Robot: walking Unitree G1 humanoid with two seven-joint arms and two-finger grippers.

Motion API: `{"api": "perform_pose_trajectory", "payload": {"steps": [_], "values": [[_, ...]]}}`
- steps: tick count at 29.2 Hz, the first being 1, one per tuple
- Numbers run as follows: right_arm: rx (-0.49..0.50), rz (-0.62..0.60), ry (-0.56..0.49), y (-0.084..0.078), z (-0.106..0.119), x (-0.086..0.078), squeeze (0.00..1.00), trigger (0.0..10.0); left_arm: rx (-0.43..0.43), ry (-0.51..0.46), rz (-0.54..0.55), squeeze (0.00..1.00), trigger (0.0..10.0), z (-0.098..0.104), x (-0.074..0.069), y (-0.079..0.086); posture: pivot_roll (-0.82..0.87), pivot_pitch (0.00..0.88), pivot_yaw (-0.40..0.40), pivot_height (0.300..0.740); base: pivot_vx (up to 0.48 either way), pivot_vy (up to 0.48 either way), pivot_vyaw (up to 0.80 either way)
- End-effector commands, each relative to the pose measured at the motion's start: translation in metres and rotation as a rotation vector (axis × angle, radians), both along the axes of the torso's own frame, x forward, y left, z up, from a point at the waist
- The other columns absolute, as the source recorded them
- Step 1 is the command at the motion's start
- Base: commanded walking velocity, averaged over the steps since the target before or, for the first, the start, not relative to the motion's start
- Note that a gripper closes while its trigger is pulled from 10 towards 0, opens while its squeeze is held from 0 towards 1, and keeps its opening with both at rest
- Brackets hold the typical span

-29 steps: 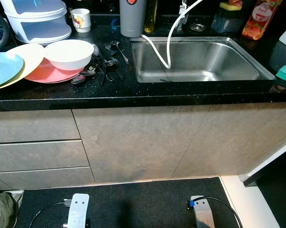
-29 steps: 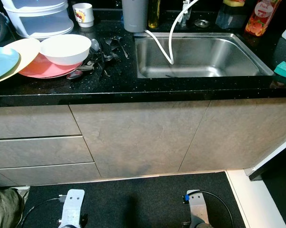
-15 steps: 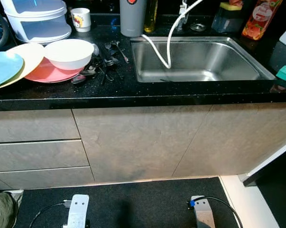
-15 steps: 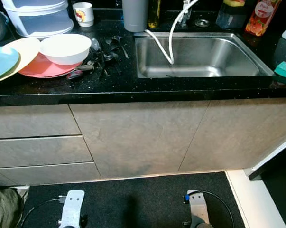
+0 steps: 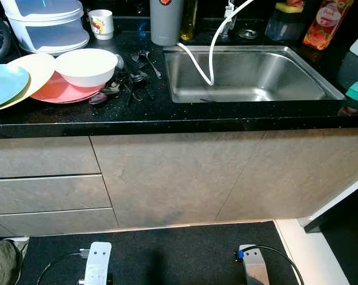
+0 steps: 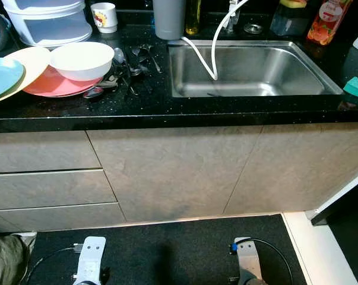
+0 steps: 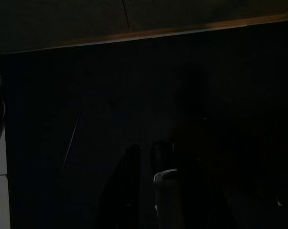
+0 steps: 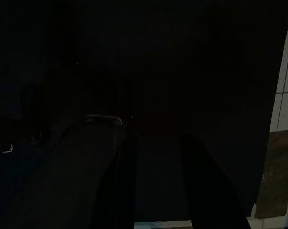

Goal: Kitchen organization

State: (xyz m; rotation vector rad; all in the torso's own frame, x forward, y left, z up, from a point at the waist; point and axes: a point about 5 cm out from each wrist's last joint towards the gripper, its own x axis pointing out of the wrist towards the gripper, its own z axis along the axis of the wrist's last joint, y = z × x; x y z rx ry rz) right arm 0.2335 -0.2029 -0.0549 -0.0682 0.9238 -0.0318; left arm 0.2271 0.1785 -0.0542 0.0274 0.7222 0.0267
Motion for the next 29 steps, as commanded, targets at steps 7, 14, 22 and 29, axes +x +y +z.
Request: {"api": "perform_pose_trajectory", "payload": {"steps": [7, 14, 22, 29], "values": [[-0.004, -0.008, 0.045, -0.0025, -0.0067, -0.0108, 0.00, 10.0, -0.001, 0.039, 0.004, 0.00, 10.0, -0.0077, -0.0106, -0.0001, 0.02, 0.211, -0.010, 0.740, 0.000, 0.000, 0.00], [-0.005, -0.004, 0.047, -0.0025, -0.0066, -0.0106, 0.00, 10.0, 0.001, 0.040, 0.008, 0.00, 10.0, -0.0077, -0.0108, 0.0012, 0.03, 0.213, -0.011, 0.740, 0.000, 0.000, 0.00], [-0.008, -0.002, 0.047, -0.0028, -0.0063, -0.0101, 0.00, 10.0, 0.003, 0.041, 0.012, 0.00, 10.0, -0.0081, -0.0114, 0.0017, 0.03, 0.210, -0.012, 0.740, 0.000, 0.000, 0.00], [-0.011, 0.000, 0.049, -0.0034, -0.0062, -0.0101, 0.00, 10.0, 0.000, 0.037, 0.020, 0.00, 10.0, -0.0077, -0.0107, 0.0011, 0.03, 0.210, -0.013, 0.740, 0.000, 0.000, 0.00]]}}
